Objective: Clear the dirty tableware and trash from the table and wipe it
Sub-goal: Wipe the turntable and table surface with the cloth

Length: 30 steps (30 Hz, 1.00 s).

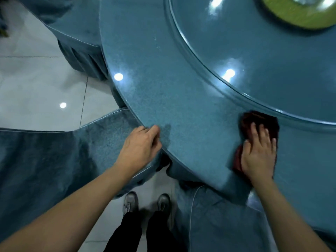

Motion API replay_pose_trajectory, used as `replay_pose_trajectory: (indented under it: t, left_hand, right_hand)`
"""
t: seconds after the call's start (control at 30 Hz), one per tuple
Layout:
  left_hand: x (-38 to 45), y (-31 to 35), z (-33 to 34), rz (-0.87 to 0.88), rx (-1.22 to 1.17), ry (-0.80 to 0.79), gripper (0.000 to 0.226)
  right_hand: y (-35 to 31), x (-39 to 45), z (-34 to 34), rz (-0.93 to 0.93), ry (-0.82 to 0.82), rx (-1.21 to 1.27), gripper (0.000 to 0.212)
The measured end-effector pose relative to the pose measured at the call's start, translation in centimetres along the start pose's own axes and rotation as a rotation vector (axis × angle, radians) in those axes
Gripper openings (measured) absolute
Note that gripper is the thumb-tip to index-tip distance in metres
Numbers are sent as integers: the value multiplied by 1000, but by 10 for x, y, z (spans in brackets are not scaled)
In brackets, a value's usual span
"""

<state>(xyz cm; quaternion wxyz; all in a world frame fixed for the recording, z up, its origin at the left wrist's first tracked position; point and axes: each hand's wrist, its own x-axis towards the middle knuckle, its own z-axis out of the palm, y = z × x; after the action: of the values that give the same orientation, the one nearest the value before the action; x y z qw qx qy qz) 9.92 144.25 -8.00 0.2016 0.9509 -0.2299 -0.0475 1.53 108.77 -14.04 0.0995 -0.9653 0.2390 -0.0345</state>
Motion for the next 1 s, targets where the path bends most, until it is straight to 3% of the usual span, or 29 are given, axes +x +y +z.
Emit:
replay_pose_trajectory:
  t: [0.1,0.2,0.43,0.5,0.63,0.83,1.0]
  left_hand:
    - [-7,-1,3,-22,-33,-17,10]
    - [-13,-9,3,-41,-15,-39,8]
    - [-35,-30,-16,-87,121,-41,7]
    - [-46,-36,-26,-103,161,-39,9]
    - [-64,-47,-43,-107,216,-26,11]
    - [-80,-47,-55,-88,252,-5,9]
    - [-80,-59,-56,-56,265,-7,7]
  right_hand:
    - [16,5,-3,171,20,13,66]
    - [-23,12,6,195,40,5,68]
    - [-233,-4,47,-327,-37,71,64]
    - [-272,-7,53,-400,-79,98,65]
    - [-257,-11,53,-410,-99,100,62]
    - [-179,-44,37,-151,-18,63,62]
    - [-190,-47,36,-72,-48,60,63]
